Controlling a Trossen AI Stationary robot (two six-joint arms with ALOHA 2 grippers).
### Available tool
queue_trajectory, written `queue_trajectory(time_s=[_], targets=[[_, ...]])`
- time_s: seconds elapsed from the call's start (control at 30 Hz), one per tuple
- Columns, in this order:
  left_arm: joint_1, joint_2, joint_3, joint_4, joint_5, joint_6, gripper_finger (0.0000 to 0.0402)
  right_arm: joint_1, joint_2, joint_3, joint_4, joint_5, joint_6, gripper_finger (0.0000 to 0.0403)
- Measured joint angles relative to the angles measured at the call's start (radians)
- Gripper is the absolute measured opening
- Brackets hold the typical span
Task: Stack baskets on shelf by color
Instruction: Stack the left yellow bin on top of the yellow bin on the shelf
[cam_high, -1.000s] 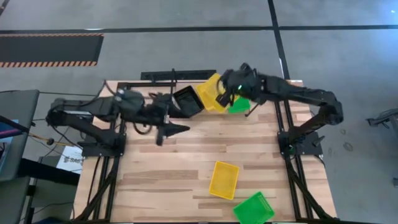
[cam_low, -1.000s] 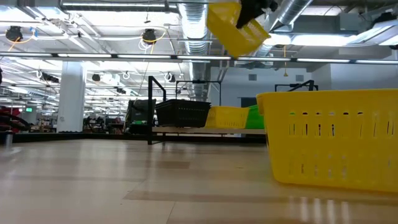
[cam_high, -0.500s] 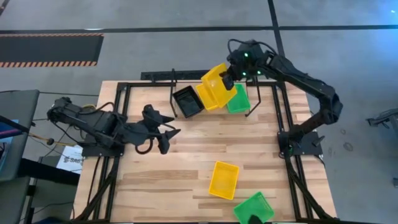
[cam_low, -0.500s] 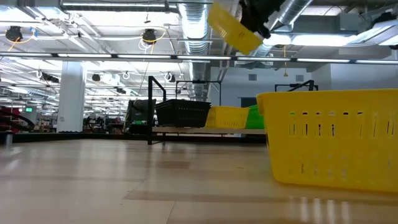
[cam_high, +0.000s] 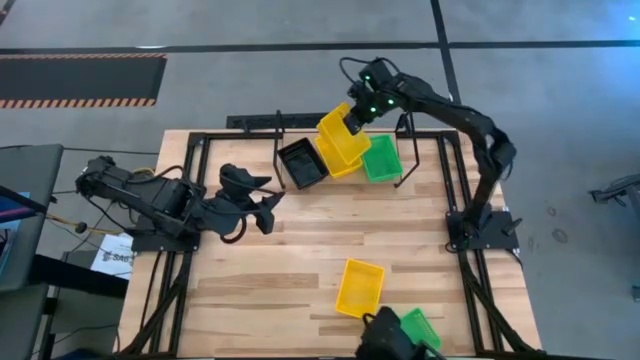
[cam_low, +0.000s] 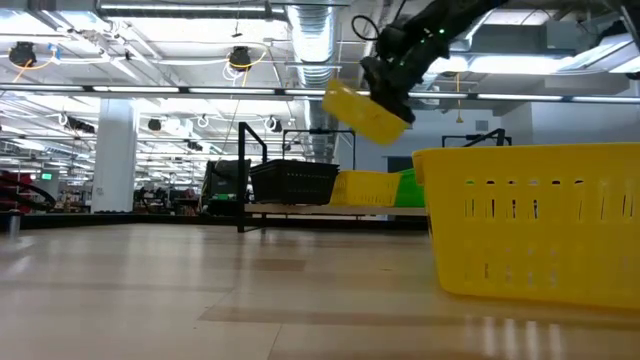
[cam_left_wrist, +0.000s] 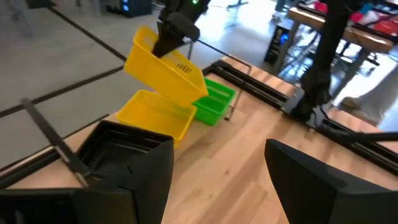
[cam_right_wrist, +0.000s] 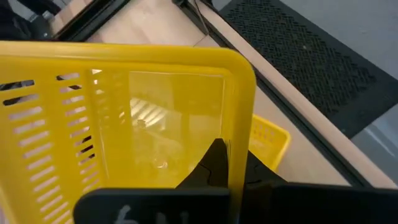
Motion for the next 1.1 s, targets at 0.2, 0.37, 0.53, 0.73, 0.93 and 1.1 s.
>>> queue_trajectory(time_s=[0.2, 0.37, 0.53, 0.73, 0.93, 1.1], targets=[[0.0, 0.0, 0.0, -0.013, -0.041, -0.035, 0.024, 0.011, 0.121, 0.112, -0.061, 0.01, -0.029, 0.0], [0.0, 0.0, 0.0, -0.012, -0.042, -0.044, 0.024, 0.024, 0.195, 0.171, -0.102, 0.038, -0.046, 0.0], [0.0, 0.0, 0.0, -0.013, -0.042, -0.046, 0.024, 0.032, 0.216, 0.176, -0.124, 0.121, -0.042, 0.0], [0.0, 0.0, 0.0, -0.013, -0.048, -0.048, 0.024, 0.032, 0.22, 0.174, -0.181, 0.199, 0.017, 0.0], [0.0, 0.0, 0.0, -0.014, -0.048, -0.047, 0.024, 0.047, 0.22, 0.174, -0.182, 0.203, 0.049, 0.0], [0.0, 0.0, 0.0, -0.015, -0.048, -0.044, 0.024, 0.062, 0.22, 0.174, -0.182, 0.203, 0.091, 0.0]])
